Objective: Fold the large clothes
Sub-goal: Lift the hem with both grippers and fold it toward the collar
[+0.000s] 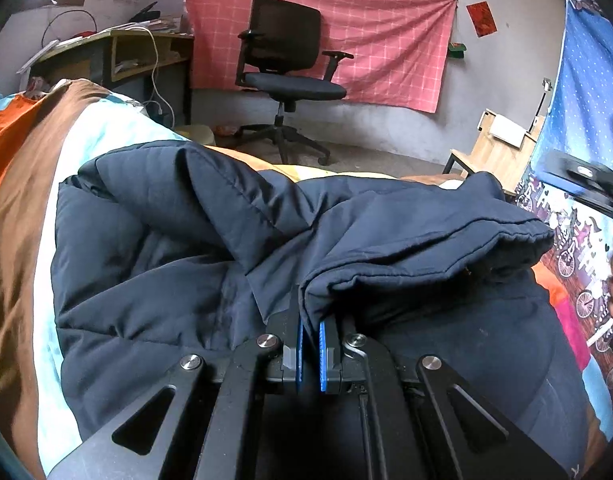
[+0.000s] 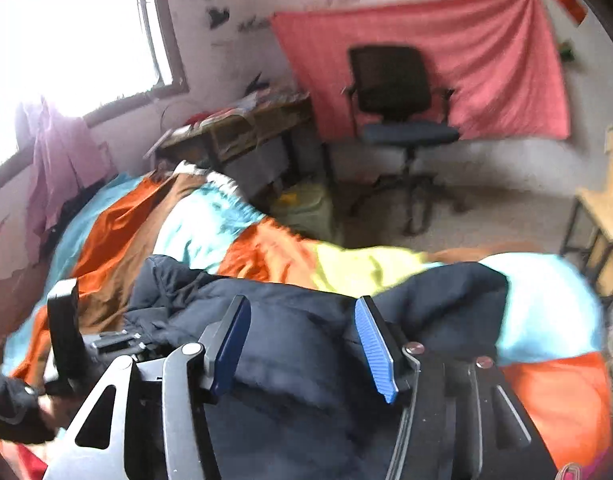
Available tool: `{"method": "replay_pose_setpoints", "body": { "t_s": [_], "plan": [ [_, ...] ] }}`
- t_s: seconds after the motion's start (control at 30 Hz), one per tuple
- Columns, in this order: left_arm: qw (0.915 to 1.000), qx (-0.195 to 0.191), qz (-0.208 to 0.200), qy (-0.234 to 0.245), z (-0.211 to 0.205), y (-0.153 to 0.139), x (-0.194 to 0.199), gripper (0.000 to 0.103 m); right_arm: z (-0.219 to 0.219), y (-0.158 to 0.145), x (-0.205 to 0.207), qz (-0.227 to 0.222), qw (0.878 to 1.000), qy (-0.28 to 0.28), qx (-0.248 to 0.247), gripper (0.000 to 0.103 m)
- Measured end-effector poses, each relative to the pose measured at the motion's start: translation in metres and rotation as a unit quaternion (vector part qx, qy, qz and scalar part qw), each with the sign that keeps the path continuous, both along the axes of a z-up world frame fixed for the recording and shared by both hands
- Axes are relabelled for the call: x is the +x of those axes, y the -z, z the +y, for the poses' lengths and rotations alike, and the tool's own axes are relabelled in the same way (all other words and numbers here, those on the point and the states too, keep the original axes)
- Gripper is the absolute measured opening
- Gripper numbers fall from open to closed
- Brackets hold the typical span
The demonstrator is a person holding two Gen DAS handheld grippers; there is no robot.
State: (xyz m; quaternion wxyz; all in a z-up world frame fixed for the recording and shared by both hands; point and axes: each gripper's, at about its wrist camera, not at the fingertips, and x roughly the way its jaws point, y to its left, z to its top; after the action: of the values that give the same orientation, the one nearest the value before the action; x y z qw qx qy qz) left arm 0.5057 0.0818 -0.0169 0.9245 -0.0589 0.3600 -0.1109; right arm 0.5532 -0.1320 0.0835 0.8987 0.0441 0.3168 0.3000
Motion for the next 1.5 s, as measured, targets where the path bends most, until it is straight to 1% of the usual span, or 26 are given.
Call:
{"method": "replay_pose_setpoints", "body": {
  "t_s": [0.03, 0.07, 0.1, 0.17, 0.2, 0.27, 0.33, 0.4, 0.43, 0.53, 0.57, 0.6, 0.63, 0.7, 0.73, 0.77, 0.8, 0.83, 0.9, 1.0, 1.07, 1.13, 1.23, 1.3, 1.43, 1.5],
  "plan": [
    [1.0000, -0.002, 0.004, 0.003, 0.001, -0.002, 0.001, 0.004, 0.010, 0.006, 0.013, 0.019, 1.000, -0.016, 0.005, 0.039],
    [1.0000, -0.003, 0.006, 0.004, 0.002, -0.004, 0.000, 0.005, 0.021, 0.016, 0.023, 0.036, 0.999, -0.022, -0.007, 0.031],
    [0.9999, -0.006, 0.009, 0.008, 0.003, -0.007, -0.001, 0.005, 0.032, 0.031, 0.033, 0.055, 0.998, -0.027, -0.026, 0.027],
    [0.9998, -0.014, 0.006, 0.011, 0.010, -0.017, -0.006, 0.011, 0.040, 0.056, 0.042, 0.086, 0.995, -0.030, -0.045, 0.020],
    [0.9997, -0.017, 0.003, 0.015, 0.013, -0.022, -0.009, 0.012, 0.040, 0.067, 0.041, 0.092, 0.994, -0.027, -0.045, 0.020],
    [0.9995, -0.024, -0.005, 0.018, 0.021, -0.034, -0.017, 0.018, 0.036, 0.078, 0.036, 0.084, 0.995, -0.024, -0.043, 0.019],
    [0.9985, -0.049, -0.020, 0.018, 0.030, -0.047, -0.024, 0.023, 0.032, 0.086, 0.030, 0.072, 0.996, -0.023, -0.044, 0.019],
    [0.9967, -0.070, -0.040, 0.010, 0.035, -0.059, -0.025, 0.032, 0.031, 0.089, 0.028, 0.063, 0.996, -0.028, -0.050, 0.019],
    [0.9953, -0.082, -0.051, 0.003, 0.035, -0.065, -0.022, 0.040, 0.031, 0.091, 0.027, 0.056, 0.996, -0.031, -0.055, 0.019],
    [0.9904, -0.118, -0.072, -0.003, 0.029, -0.081, -0.001, 0.041, 0.032, 0.093, 0.026, 0.044, 0.997, -0.032, -0.062, 0.019],
    [0.9906, -0.115, -0.074, -0.009, 0.026, -0.084, 0.007, 0.041, 0.031, 0.093, 0.023, 0.039, 0.997, -0.033, -0.065, 0.019],
    [0.9926, -0.101, -0.066, -0.016, 0.020, -0.084, 0.019, 0.041, 0.032, 0.092, 0.020, 0.031, 0.997, -0.032, -0.070, 0.019],
    [0.9953, -0.082, -0.049, -0.015, 0.013, -0.080, 0.032, 0.041, 0.032, 0.092, 0.019, 0.025, 0.997, -0.031, -0.073, 0.019],
    [0.9981, -0.057, -0.017, -0.013, 0.003, -0.065, 0.052, 0.041, 0.032, 0.092, 0.017, 0.017, 0.997, -0.023, -0.076, 0.018],
    [0.9989, -0.045, 0.006, -0.009, -0.002, -0.052, 0.061, 0.041, 0.029, 0.092, 0.019, 0.014, 0.997, -0.015, -0.076, 0.017],
    [0.9993, -0.024, 0.026, -0.009, -0.006, -0.037, 0.066, 0.041, 0.025, 0.091, 0.021, 0.015, 0.997, -0.004, -0.074, 0.017],
    [0.9993, -0.007, 0.036, -0.008, -0.007, -0.027, 0.068, 0.041, 0.020, 0.091, 0.026, 0.020, 0.997, 0.008, -0.070, 0.017],
    [0.9992, 0.002, 0.040, -0.005, -0.007, -0.019, 0.070, 0.041, 0.014, 0.093, 0.032, 0.029, 0.997, 0.018, -0.064, 0.017],
    [0.9991, -0.003, 0.041, -0.002, -0.004, -0.012, 0.069, 0.042, 0.003, 0.096, 0.043, 0.045, 0.996, 0.037, -0.063, 0.017],
    [0.9989, -0.001, 0.046, -0.002, -0.002, -0.001, 0.076, 0.043, -0.003, 0.109, 0.059, 0.074, 0.995, 0.023, -0.061, 0.017],
    [0.9988, 0.004, 0.048, -0.005, -0.004, 0.008, 0.083, 0.043, 0.005, 0.118, 0.068, 0.077, 0.993, 0.020, -0.082, 0.017],
    [0.9987, -0.003, 0.050, -0.011, -0.005, 0.018, 0.089, 0.043, 0.015, 0.125, 0.075, 0.077, 0.991, 0.022, -0.109, 0.016],
    [0.9987, -0.007, 0.049, -0.015, -0.002, 0.029, 0.098, 0.043, 0.023, 0.139, 0.089, 0.086, 0.989, 0.020, -0.123, 0.016],
    [0.9989, 0.001, 0.044, -0.014, -0.003, 0.037, 0.103, 0.044, 0.023, 0.146, 0.098, 0.091, 0.988, 0.016, -0.122, 0.015],
    [0.9992, -0.003, 0.037, -0.016, -0.001, 0.049, 0.110, 0.044, 0.019, 0.165, 0.111, 0.098, 0.990, 0.013, -0.101, 0.015],
    [0.9991, -0.001, 0.038, -0.017, -0.002, 0.046, 0.110, 0.044, 0.019, 0.165, 0.112, 0.097, 0.990, 0.014, -0.104, 0.014]
  ]
}}
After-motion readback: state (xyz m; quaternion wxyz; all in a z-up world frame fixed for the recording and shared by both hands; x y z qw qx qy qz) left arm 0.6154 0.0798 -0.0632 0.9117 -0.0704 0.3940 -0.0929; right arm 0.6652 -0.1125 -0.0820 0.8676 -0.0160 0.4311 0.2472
